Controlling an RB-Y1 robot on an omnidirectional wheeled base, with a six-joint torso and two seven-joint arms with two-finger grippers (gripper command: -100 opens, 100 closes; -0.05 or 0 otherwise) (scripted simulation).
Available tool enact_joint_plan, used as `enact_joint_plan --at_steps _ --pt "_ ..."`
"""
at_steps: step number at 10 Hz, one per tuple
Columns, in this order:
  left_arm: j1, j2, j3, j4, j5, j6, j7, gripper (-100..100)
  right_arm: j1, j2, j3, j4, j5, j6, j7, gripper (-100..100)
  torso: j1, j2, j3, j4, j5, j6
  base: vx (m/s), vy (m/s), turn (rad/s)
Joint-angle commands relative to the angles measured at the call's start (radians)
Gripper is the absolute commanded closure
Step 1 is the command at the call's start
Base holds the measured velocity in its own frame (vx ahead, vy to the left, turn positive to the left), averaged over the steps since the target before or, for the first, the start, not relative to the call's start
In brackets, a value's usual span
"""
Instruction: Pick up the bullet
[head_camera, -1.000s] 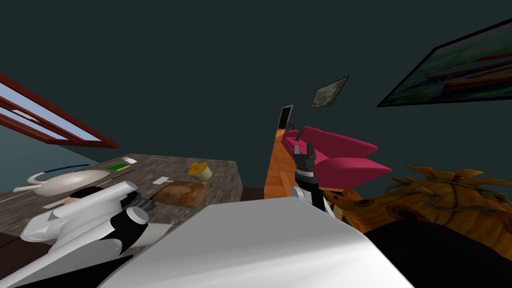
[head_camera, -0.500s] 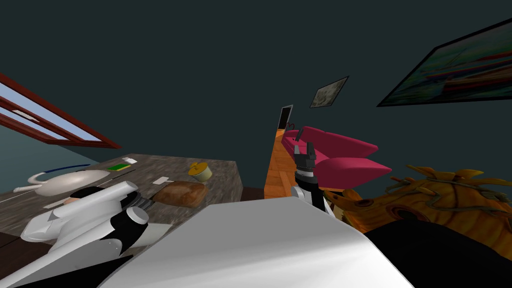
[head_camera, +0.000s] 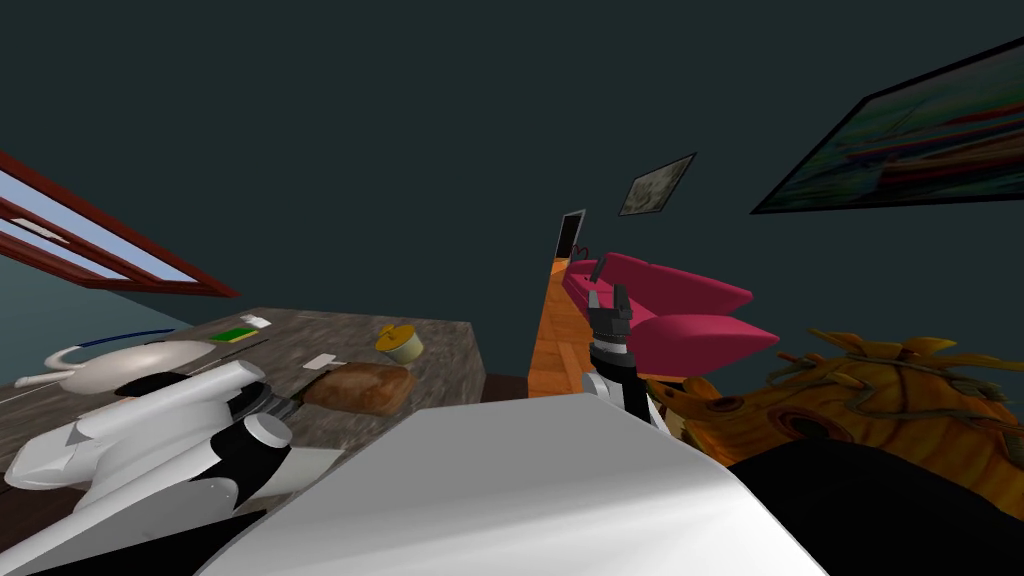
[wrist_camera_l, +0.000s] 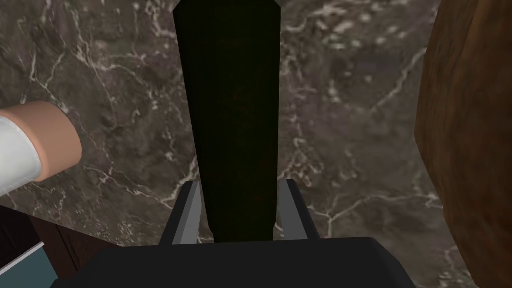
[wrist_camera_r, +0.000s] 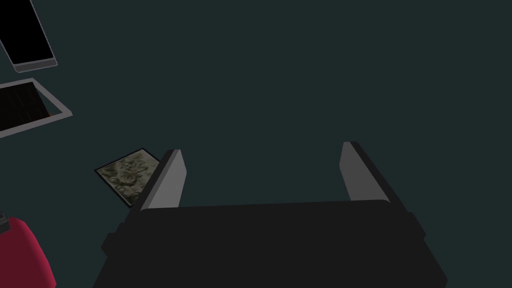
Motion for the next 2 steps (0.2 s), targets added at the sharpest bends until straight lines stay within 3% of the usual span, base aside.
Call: enact_joint_plan --at_steps 1,2 --pt "0.000 0.000 0.000 0.000 0.000 0.000 0.000 100 0.000 0.000 0.000 0.000 0.000 0.000 0.000 0 0.000 0.000 0.000 0.000 0.000 0.000 -0.006 -0.005 -0.004" --pt "-0.001 0.001 0.000 -0.001 0.000 0.003 0.000 0 0.000 0.000 0.000 0.000 0.000 0.000 0.000 0 0.000 0.000 0.000 0.000 0.000 0.000 0.000 0.000 0.000"
